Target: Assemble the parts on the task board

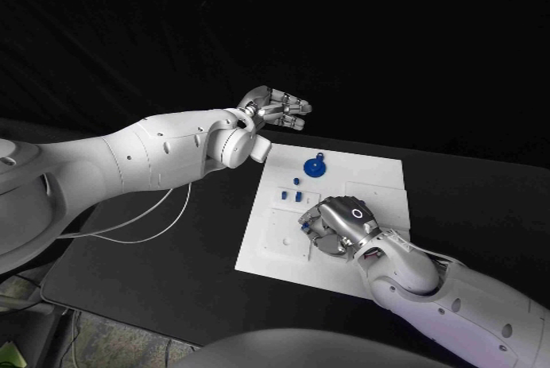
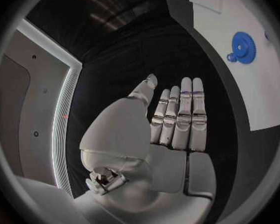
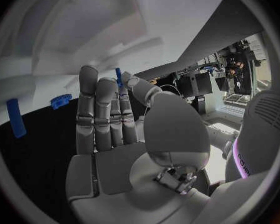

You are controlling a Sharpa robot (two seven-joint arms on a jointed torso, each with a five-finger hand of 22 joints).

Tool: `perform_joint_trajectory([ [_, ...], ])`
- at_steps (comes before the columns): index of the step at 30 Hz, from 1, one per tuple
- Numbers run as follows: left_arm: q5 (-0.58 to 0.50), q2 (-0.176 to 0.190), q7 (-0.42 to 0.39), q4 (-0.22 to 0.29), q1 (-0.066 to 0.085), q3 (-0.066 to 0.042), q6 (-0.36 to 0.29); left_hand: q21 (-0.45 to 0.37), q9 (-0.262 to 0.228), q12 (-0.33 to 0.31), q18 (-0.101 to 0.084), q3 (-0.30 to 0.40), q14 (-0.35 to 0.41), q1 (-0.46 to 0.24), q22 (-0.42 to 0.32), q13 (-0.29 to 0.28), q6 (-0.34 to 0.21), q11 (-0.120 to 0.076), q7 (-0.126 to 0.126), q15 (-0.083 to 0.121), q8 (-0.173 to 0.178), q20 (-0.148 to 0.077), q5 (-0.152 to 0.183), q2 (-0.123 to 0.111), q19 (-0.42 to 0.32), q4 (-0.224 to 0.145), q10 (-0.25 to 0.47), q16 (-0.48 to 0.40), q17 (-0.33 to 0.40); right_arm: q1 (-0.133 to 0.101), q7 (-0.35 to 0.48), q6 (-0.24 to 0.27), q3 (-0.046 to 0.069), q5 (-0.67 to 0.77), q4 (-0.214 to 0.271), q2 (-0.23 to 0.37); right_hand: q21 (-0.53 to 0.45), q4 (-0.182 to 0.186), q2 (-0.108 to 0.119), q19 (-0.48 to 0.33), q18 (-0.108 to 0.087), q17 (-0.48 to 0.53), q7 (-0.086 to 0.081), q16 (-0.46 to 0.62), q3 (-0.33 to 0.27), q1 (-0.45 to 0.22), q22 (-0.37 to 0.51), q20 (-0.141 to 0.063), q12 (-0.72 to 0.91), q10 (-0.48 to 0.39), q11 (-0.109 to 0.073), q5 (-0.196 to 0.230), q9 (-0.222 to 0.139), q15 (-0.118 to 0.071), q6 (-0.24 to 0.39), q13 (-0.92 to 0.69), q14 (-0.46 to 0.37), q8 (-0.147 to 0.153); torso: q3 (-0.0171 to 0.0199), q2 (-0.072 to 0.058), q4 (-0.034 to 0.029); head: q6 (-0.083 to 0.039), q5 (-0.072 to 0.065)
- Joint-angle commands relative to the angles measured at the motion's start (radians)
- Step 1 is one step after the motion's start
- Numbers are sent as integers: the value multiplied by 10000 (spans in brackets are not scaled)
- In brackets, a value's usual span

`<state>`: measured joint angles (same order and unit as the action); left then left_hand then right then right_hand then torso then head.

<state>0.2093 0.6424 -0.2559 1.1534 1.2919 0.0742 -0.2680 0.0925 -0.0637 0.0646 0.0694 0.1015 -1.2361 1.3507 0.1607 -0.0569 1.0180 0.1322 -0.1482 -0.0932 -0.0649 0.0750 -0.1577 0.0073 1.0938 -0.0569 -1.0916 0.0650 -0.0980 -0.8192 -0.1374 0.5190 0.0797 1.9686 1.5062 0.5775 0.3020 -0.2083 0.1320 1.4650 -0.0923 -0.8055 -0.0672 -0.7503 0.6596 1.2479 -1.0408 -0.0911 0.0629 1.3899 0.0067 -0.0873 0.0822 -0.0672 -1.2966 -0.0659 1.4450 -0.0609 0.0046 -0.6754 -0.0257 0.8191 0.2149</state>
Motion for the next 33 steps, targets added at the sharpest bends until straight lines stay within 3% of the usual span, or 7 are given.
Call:
perform_joint_trajectory([
  [1,52,-27,-62,6,5,-8,89,66,-6,-9,-105,-19,19,8,-8,-14,-56,16,15,-31,12,39,42,78,10,58,66,-23,-11,61,100,-321,-45,-87,-8,-2,-65,33,2,359,-190,17,-8,-34,4,84,17,-54,46,65,16,-29,13,-63,-58,-10,24,-35,-6,0,-2,5,7],
  [33,61,-37,-8,-5,5,-8,141,88,-5,-10,-106,-24,25,0,-61,-13,-50,20,16,-34,12,43,54,80,3,57,76,-22,-10,62,132,-618,-57,-172,-6,-16,-77,5,-35,356,-187,24,-9,-39,-63,70,27,-51,47,59,17,-103,16,-62,-50,-10,16,-35,2,0,-5,58,26],
])
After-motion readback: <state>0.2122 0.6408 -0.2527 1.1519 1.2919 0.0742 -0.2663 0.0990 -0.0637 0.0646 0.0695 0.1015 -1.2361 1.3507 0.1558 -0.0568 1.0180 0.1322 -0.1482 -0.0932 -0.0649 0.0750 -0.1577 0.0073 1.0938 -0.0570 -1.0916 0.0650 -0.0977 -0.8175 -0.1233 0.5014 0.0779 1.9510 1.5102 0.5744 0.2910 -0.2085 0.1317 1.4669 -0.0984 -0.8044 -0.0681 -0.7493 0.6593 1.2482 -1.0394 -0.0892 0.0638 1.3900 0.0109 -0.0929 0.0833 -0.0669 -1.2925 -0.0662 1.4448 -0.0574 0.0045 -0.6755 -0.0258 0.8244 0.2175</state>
